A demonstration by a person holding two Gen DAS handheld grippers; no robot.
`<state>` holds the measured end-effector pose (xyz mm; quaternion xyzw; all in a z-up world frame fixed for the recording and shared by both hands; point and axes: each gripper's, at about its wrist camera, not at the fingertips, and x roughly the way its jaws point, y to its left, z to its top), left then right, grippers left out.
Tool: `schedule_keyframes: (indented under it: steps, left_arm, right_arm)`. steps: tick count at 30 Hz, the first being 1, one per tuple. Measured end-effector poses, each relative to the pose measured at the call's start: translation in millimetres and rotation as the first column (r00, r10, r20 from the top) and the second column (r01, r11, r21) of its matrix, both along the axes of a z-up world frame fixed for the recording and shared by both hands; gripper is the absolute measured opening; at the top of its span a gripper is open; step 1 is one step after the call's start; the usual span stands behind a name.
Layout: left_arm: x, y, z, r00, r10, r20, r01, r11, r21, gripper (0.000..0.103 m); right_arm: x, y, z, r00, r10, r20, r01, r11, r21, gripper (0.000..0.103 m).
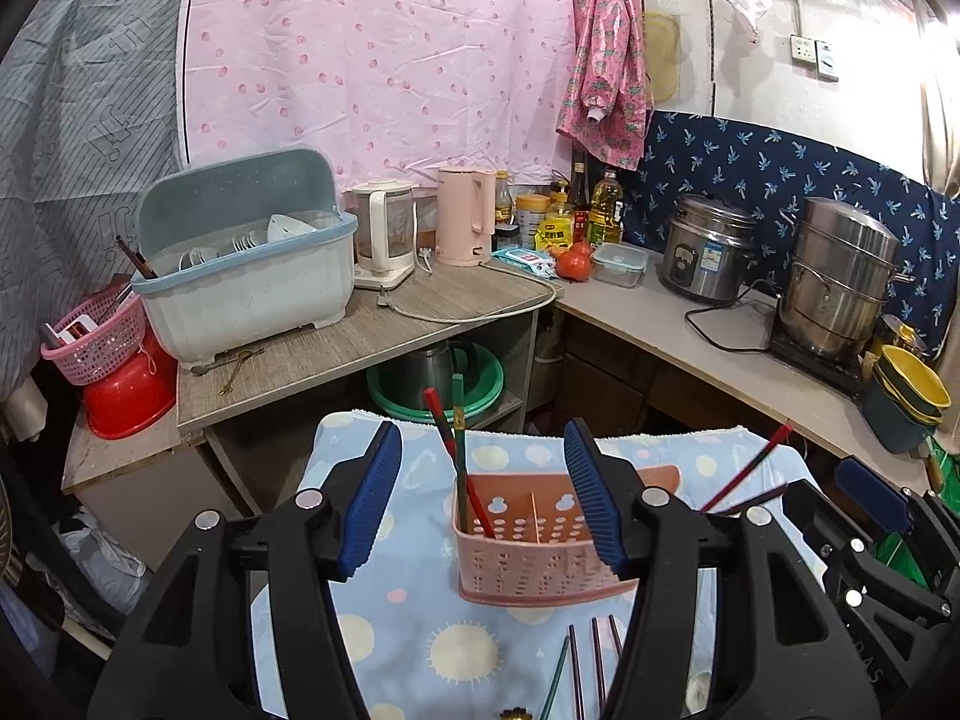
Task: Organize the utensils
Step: 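Move both tools back down toward the remaining chopsticks and spoons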
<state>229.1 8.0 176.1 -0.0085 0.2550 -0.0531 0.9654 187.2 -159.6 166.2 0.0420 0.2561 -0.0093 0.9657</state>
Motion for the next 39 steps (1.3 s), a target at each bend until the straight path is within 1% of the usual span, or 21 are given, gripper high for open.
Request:
schedule_keyframes:
  steps: [6, 11, 17, 20, 23, 26, 29, 32, 37, 39]
  left_arm:
    - [-34, -1, -3, 1.000, -0.018, 0.000, 0.018, 1.000, -0.003, 0.056]
    - [-63, -2, -17, 0.999, -0.032, -0.025, 0.031, 0.999, -0.009, 0.057]
    - [-90, -9, -54, 0.994, -0.057, -0.097, 0.058, 0.998, 0.003, 0.057]
    - [-100, -12, -75, 0.987, -0.067, -0.143, 0.067, 0.998, -0.001, 0.057]
    - [-108, -14, -99, 0.980, -0.071, -0.188, 0.074, 0.997, 0.011, 0.057]
    - [-114, -13, -117, 0.972, -0.071, -0.224, 0.076, 0.997, 0.013, 0.057]
    - [-119, -11, -130, 0.966, -0.069, -0.248, 0.074, 0.997, 0.010, 0.057]
    - [-127, -10, -143, 0.961, -0.064, -0.268, 0.073, 0.997, 0.023, 0.057]
    - [-139, -4, -162, 0.949, -0.066, -0.309, 0.078, 0.997, 0.027, 0.057]
    - [-146, -1, -170, 0.944, -0.066, -0.324, 0.080, 0.996, 0.030, 0.057]
  right_arm:
    - [-37, -2, -8, 1.000, -0.002, -0.017, 0.003, 1.000, 0.021, 0.048]
    - [-66, -2, -25, 0.999, 0.002, -0.053, 0.000, 0.999, 0.035, 0.048]
    - [-96, 1, -59, 0.992, 0.019, -0.125, -0.014, 0.999, 0.042, 0.048]
    - [-106, -1, -82, 0.985, 0.022, -0.170, -0.013, 0.999, 0.050, 0.048]
    - [-115, -4, -104, 0.976, 0.018, -0.216, -0.007, 0.999, 0.053, 0.048]
    - [-122, -10, -120, 0.968, 0.011, -0.250, 0.004, 0.998, 0.060, 0.048]
    - [-126, -14, -129, 0.963, 0.004, -0.268, 0.014, 0.998, 0.067, 0.048]
    - [-128, -15, -135, 0.960, 0.005, -0.279, 0.016, 0.997, 0.070, 0.048]
    - [-135, -2, -148, 0.951, 0.042, -0.306, -0.027, 0.998, 0.053, 0.047]
    - [-137, 6, -156, 0.943, 0.062, -0.326, -0.050, 0.998, 0.045, 0.044]
